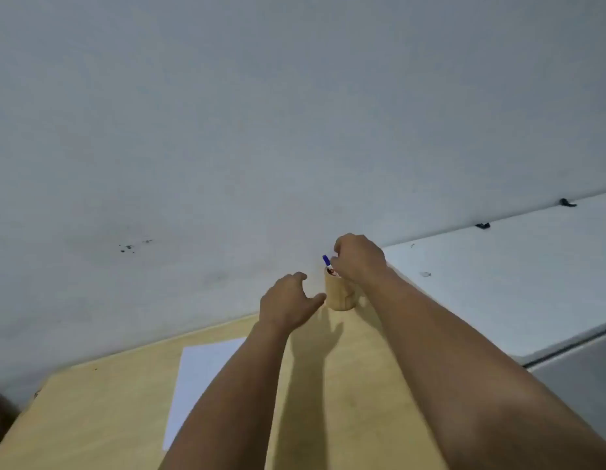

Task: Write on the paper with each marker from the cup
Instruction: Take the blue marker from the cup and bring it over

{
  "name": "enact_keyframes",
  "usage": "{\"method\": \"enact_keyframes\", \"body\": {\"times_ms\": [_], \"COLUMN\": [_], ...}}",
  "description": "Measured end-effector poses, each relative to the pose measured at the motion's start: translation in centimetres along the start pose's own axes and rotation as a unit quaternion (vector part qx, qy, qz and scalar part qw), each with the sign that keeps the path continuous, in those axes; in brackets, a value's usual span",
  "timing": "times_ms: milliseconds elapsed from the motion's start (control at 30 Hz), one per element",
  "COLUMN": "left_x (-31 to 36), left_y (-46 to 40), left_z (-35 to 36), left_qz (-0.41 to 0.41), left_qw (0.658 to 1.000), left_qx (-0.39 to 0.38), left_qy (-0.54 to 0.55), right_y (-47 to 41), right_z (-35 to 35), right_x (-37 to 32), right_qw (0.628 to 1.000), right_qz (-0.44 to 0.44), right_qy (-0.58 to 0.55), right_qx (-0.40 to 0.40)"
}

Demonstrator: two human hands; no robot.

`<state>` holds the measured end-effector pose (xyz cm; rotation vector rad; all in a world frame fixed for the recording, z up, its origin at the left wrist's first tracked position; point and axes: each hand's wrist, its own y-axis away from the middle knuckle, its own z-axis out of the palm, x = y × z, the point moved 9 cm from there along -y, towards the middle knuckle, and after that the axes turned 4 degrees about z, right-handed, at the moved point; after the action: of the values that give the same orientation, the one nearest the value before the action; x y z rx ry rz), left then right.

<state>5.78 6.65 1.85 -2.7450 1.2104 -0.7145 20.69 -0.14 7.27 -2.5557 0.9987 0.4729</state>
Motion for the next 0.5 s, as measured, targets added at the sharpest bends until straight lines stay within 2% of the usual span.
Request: {"method": "enact_keyframes", "body": {"times_ms": [167, 267, 400, 500], "left_x": [-1.6, -1.5, -0.5, -0.4], "left_y": [-4.2, -6.4, -7.6, -8.1], "left_z": [6.0, 8.1, 10.6, 11.8], "left_qz": [-0.073, -0.078, -0.076, -0.079], "left_qw": [0.988, 0.978, 0.971, 0.972], "left_qx": [-0.035, -0.032, -0.062, -0.048], "left_qy": [0.129, 0.193, 0.22, 0.216], "right_y": [-3.7, -5.7, -7.4, -8.1], "right_z": [4.2, 5.4, 6.9, 7.4], "right_x": [-1.7, -2.0, -1.4, -0.8], "right_qw": [0.999, 0.996, 0.994, 0.993], "right_qz": [-0.008, -0.01, 0.006, 0.008], "right_qy": [0.045, 0.09, 0.103, 0.107], "right_qx": [-0.021, -0.021, -0.039, -0.046]}}
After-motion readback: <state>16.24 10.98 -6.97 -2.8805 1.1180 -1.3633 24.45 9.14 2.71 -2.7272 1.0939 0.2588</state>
